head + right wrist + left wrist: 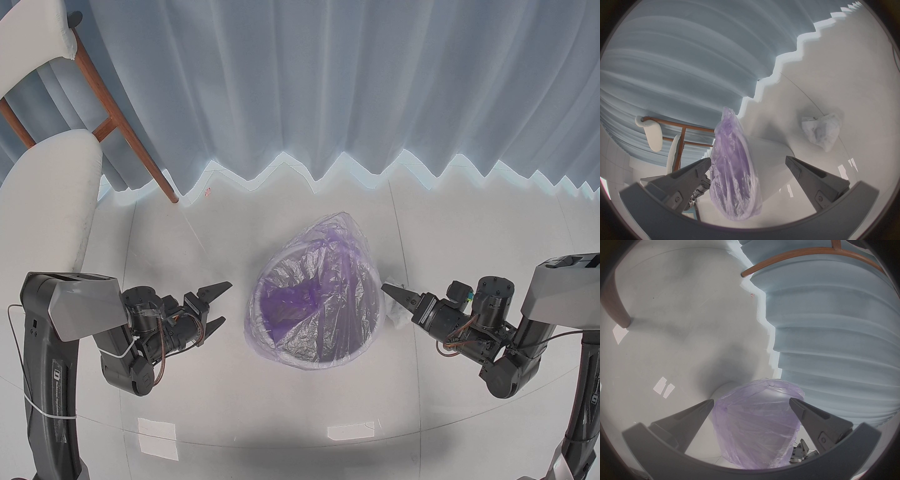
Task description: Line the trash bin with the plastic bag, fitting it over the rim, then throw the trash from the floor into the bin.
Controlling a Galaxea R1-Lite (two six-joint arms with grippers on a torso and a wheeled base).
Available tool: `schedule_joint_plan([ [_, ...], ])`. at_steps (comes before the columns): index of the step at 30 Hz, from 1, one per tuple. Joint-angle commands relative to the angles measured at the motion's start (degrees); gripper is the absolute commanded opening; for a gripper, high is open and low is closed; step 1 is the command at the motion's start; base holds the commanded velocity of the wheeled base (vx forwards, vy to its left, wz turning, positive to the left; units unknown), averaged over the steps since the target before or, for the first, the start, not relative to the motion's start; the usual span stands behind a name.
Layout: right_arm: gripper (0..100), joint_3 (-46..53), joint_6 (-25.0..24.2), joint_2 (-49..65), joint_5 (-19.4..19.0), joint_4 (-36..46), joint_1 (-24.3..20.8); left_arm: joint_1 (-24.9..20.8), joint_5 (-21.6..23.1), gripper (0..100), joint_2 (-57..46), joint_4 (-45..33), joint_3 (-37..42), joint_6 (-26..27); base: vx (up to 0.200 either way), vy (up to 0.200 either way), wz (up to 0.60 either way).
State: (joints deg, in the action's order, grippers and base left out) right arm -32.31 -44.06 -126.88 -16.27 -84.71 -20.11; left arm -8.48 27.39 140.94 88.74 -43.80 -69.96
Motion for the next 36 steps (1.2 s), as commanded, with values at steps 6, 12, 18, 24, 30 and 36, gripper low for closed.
schedule_joint_plan([
  [6, 100, -3.38, 0.73, -4.08, -0.51, 0.25, 1.92, 0.05, 0.38, 100, 0.22, 0.03, -0.14, 0.35, 0.0, 0.0, 0.0],
  [12, 100, -2.15, 0.55, -7.33, -0.69, -1.6, 0.69, 0.05, 0.29, 100, 0.3, 0.03, -0.58, 0.35, 0.0, 0.0, 0.0],
  [18, 100, -2.5, 0.46, -9.53, -0.69, -5.29, -0.63, 0.05, 0.29, 100, 0.3, 0.03, -0.58, 0.44, 0.0, 0.0, 0.0],
  [24, 100, -3.47, 0.38, -8.82, -0.69, -5.29, -1.59, -0.04, 0.38, 100, 0.66, -0.05, -0.67, 1.58, 0.0, 0.0, 0.0],
  [30, 0, -3.82, 0.29, -8.74, -0.51, -5.29, -2.56, -0.04, 0.38, 100, 0.92, 0.03, -0.76, 1.58, 0.0, 0.0, 0.0],
  [36, 0, -4.08, 0.46, -7.77, -0.51, -5.29, -2.56, -0.04, 0.38, 100, 0.92, 0.03, -0.67, 1.58, 0.0, 0.0, 0.0],
])
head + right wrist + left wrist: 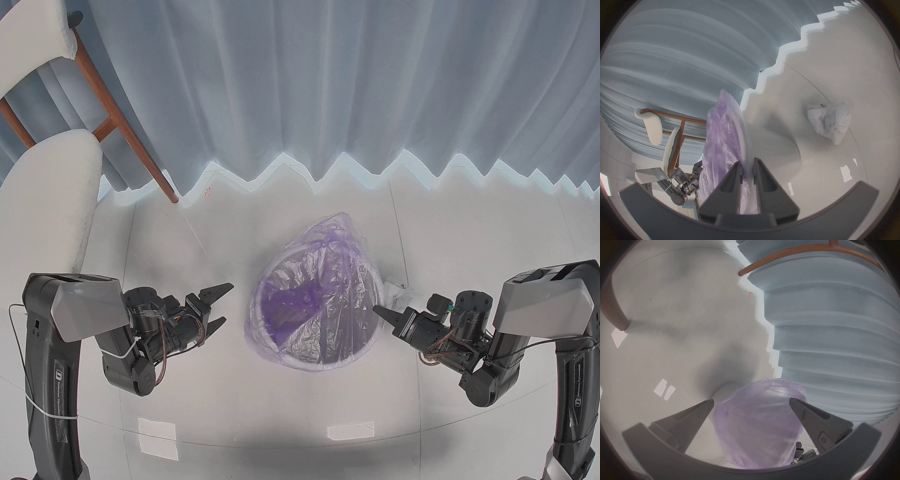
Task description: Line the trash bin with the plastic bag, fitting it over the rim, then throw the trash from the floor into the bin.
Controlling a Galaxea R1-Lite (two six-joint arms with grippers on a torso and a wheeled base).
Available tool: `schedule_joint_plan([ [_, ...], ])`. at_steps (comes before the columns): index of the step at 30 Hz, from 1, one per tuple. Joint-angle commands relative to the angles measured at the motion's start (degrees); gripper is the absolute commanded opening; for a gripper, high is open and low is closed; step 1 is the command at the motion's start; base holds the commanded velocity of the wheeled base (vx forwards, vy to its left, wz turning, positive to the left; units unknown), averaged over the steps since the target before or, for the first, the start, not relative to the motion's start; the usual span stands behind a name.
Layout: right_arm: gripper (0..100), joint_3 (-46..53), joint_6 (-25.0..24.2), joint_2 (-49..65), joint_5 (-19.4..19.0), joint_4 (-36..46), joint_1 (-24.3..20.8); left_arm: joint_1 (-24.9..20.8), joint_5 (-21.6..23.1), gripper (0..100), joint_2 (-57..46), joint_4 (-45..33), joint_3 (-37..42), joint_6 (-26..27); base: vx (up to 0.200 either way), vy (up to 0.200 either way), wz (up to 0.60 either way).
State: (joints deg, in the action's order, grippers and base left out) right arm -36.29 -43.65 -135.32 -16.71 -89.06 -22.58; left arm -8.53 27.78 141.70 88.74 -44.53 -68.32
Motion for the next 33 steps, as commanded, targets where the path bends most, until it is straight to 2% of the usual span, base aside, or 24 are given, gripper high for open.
schedule_joint_plan([
  [1, 0, -0.1, 0.24, 0.84, 0.01, -0.94, -0.1, 0.01, -0.01, 100, 0.06, 0.03, 0.06, -0.06, 0.0, 0.0, 0.0],
  [8, 0, -0.1, 2.7, 0.93, 0.28, -0.94, -0.1, 0.01, -0.01, 100, 0.15, 0.03, 0.06, 0.03, 0.0, 0.0, 0.0],
  [10, 0, -0.1, 5.51, 0.49, 0.28, -0.94, -0.19, 0.01, -0.01, 100, 0.15, 0.03, 0.06, 0.03, 0.0, 0.0, 0.0],
  [13, 0, 0.26, 12.89, -0.48, 0.37, -0.94, -0.36, 0.01, -0.01, 100, 0.15, 0.03, 0.06, 0.03, 0.0, 0.0, 0.0],
  [15, 0, 0.61, 15.09, -0.74, 0.37, -0.94, -0.36, 0.01, 0.17, 100, 0.15, 0.03, 0.06, 0.03, 0.0, 0.0, 0.0],
  [19, 0, 0.78, 15.0, -0.65, 0.37, -0.94, -0.71, 0.01, 0.17, 100, 0.15, 0.03, 0.06, 0.03, 0.0, 0.0, 0.0],
  [20, 100, 0.7, 14.74, -0.65, 0.37, -0.94, -0.8, 0.01, 0.17, 100, 0.15, 0.03, 0.06, 0.03, 0.0, 0.0, 0.0],
  [29, 100, 0.43, 5.77, 2.6, 0.72, -0.94, -1.24, -0.08, -0.01, 100, 0.59, -0.05, 0.24, 2.4, 0.0, 0.0, 0.0],
  [31, 100, 0.52, 5.07, 3.04, 0.72, -0.94, -1.24, -0.08, -0.01, 100, 0.68, -0.05, 0.24, 2.49, 0.0, 0.0, 0.0],
  [32, 100, 1.05, 0.76, 4.97, 0.72, -0.94, -1.24, -0.17, 0.17, 100, 0.86, 0.03, 0.24, 2.57, 0.0, 0.0, 0.0],
  [33, 100, 1.66, -0.55, 5.94, 0.63, -0.94, -1.24, -0.17, -0.01, 100, 0.86, -0.05, 0.24, 2.57, 0.0, 0.0, 0.0],
])
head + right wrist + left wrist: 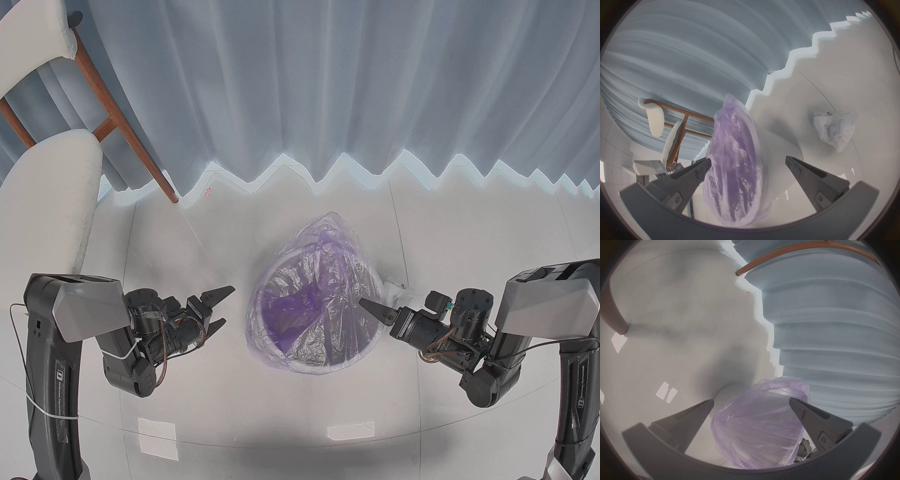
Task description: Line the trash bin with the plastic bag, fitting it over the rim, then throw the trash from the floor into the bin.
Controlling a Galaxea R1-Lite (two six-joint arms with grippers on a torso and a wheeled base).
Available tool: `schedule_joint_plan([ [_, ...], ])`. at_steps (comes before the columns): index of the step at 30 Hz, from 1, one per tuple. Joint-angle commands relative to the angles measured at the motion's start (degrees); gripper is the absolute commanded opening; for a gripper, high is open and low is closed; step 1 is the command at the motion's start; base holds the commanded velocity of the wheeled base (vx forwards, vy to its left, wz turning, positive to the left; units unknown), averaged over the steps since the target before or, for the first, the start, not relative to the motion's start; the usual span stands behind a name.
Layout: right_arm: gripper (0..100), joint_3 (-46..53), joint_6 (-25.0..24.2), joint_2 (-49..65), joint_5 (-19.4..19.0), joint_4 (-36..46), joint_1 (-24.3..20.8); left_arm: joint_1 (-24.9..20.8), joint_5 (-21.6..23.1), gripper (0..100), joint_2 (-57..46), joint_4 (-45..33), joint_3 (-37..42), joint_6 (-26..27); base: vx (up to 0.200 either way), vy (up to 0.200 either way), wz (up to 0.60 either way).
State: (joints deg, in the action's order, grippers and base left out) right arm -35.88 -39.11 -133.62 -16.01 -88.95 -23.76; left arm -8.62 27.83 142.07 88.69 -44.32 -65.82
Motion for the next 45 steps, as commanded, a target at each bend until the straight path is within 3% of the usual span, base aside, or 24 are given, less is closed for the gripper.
schedule_joint_plan([
  [1, 100, 2.13, -5.28, 4.95, -0.25, -1.05, 0.03, -0.08, 0.12, 100, 0.49, 0.08, 0.03, 0.07, 0.0, 0.0, 0.0],
  [3, 100, 2.83, -2.9, 5.3, -0.34, -1.05, 0.2, -0.08, 0.12, 100, 0.49, 0.0, 0.03, 0.07, 0.0, 0.0, 0.0],
  [7, 100, 1.69, 9.05, 4.95, -0.52, -0.96, -0.59, -0.08, 0.12, 100, 0.58, 0.0, -0.06, 0.16, 0.0, 0.0, 0.0],
  [9, 100, -0.07, 12.21, 4.95, -0.52, -0.87, -2.52, -0.08, 0.12, 100, 0.58, 0.08, -0.06, 0.16, 0.0, 0.0, 0.0],
  [14, 100, -2.71, 13.0, 5.3, -0.52, -0.43, -5.86, -0.08, -0.06, 100, 0.58, 0.0, 0.03, 0.16, 0.0, 0.0, 0.0],
  [15, 100, -3.76, 15.64, 5.21, -0.43, 1.94, -8.23, -0.17, 0.12, 100, 0.58, 0.0, 0.03, 0.16, 0.0, 0.0, 0.0],
  [19, 100, -5.7, 21.79, 3.89, -0.25, 4.84, -9.11, -0.08, 0.12, 100, 0.58, 0.0, -0.06, 0.16, 0.0, 0.0, 0.0],
  [26, 100, -7.72, 24.08, 3.02, 1.77, 4.93, -8.14, -0.17, 0.12, 100, 0.58, 0.0, -0.06, 0.25, 0.0, 0.0, 0.0],
  [34, 100, -12.2, 24.61, 3.63, 4.49, 5.11, -2.87, -0.17, 0.12, 100, 0.58, 0.0, 0.03, 0.95, 0.0, 0.0, 0.0],
  [41, 100, -13.08, 28.21, 5.39, 4.49, 6.25, -5.33, -0.26, 0.12, 100, 0.58, 0.0, 0.12, 0.95, 0.0, 0.0, 0.0],
  [45, 100, -13.61, 30.58, 6.09, 5.37, 12.14, -7.0, -0.26, 0.12, 100, 0.58, 0.08, 0.12, 0.95, 0.0, 0.0, 0.0],
])
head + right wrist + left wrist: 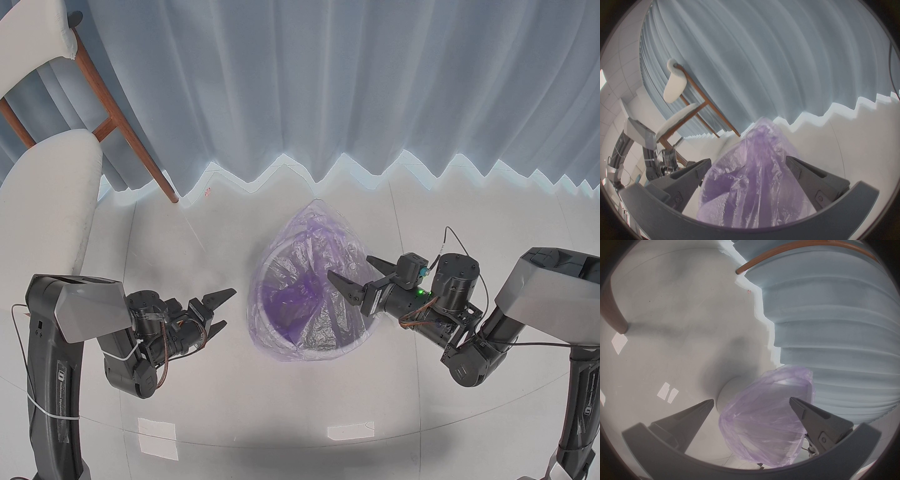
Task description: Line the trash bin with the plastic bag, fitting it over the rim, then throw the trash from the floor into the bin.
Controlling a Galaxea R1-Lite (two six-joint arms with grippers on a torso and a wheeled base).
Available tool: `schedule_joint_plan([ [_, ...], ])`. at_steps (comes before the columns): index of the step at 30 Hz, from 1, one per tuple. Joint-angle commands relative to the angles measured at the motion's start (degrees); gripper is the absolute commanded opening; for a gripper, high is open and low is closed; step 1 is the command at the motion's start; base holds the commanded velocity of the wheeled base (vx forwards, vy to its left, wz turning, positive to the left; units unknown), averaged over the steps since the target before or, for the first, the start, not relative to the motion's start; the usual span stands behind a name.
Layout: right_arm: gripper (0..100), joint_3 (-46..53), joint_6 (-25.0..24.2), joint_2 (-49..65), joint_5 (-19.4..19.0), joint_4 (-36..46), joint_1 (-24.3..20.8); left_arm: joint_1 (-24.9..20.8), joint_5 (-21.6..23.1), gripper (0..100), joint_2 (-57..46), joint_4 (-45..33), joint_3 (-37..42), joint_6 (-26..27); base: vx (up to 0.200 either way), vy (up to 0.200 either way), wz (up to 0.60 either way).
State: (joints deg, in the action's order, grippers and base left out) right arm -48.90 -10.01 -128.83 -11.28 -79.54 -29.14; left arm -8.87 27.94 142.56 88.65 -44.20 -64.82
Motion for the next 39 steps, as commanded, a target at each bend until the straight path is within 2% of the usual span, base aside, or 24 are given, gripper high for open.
schedule_joint_plan([
  [1, 100, -1.03, 2.01, 1.65, 1.08, 4.22, -1.98, 0.0, 0.01, 100, 0.09, 0.03, -0.01, -0.05, 0.0, 0.0, 0.0],
  [6, 100, -5.07, 3.59, 1.48, 2.49, 10.73, -3.65, 0.0, 0.01, 100, 0.18, 0.03, -0.01, -0.05, 0.0, 0.0, 0.0],
  [9, 100, -8.14, 5.09, 0.07, 4.95, 14.24, -3.91, 0.0, 0.01, 100, 0.18, 0.03, -0.01, 0.04, 0.0, 0.0, 0.0],
  [21, 100, -10.69, 7.11, -2.83, 7.06, 14.77, -4.26, 0.0, 0.01, 100, 0.09, 0.12, 0.08, 0.04, 0.0, 0.0, 0.0],
  [32, 100, -10.61, 11.24, -4.15, 12.51, 14.86, -4.44, 0.0, 0.01, 100, 0.09, 0.12, 0.26, 1.27, 0.0, 0.0, 0.0],
  [39, 100, -11.31, 13.35, -5.03, 14.44, 16.44, -4.61, -0.09, 0.01, 100, 0.18, 0.12, 0.26, 1.27, 0.0, 0.0, 0.0],
])
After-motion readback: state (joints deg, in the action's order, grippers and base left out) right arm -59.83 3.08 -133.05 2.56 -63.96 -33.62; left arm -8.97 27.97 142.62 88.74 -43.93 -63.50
